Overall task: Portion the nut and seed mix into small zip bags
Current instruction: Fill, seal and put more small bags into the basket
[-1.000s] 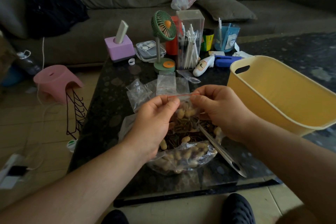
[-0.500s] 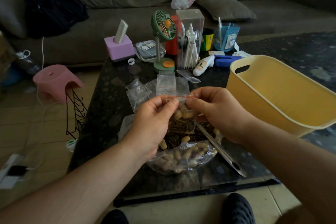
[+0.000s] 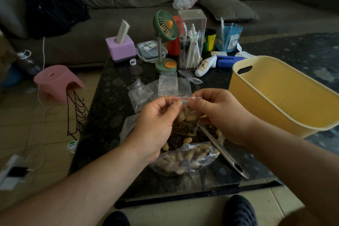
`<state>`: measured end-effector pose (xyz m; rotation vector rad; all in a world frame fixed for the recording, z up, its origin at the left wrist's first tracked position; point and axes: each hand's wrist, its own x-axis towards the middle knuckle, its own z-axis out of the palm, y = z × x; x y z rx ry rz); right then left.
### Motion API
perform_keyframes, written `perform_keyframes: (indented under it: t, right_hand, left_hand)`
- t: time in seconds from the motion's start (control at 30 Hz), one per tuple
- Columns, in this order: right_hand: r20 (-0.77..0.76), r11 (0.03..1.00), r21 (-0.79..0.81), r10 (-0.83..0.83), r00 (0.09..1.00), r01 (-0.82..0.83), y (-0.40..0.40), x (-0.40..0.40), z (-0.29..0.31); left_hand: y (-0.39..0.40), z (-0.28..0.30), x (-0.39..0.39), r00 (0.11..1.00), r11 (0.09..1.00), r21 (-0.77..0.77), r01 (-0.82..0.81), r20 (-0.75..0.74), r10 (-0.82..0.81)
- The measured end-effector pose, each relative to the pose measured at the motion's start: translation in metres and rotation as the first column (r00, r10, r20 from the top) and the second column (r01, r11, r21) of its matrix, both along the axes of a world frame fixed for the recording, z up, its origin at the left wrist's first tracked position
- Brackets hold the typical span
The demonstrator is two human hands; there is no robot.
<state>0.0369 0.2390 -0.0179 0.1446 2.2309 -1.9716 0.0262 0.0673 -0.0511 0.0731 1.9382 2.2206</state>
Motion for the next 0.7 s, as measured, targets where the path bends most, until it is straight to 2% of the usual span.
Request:
perform_keyframes:
  t: [0.43,0.7]
  right_hand:
    - [-0.057,1.0,-0.011,-0.013,0.998,0.013,-0.0019,0.0024,-0.0002]
    - [-0.01,1.0,-0.022,0.019,1.0,-0.019,-0.0034,0.0011,-0.0001]
  left_hand:
    - [0.0021,-0.0018,0.0006,1.0,1.0,0.016,0.002,0.0,-0.002]
    - [-0.0001,-0.0016,0.0005,1.0,1.0,0.026,0.016,-0.019,-0.015]
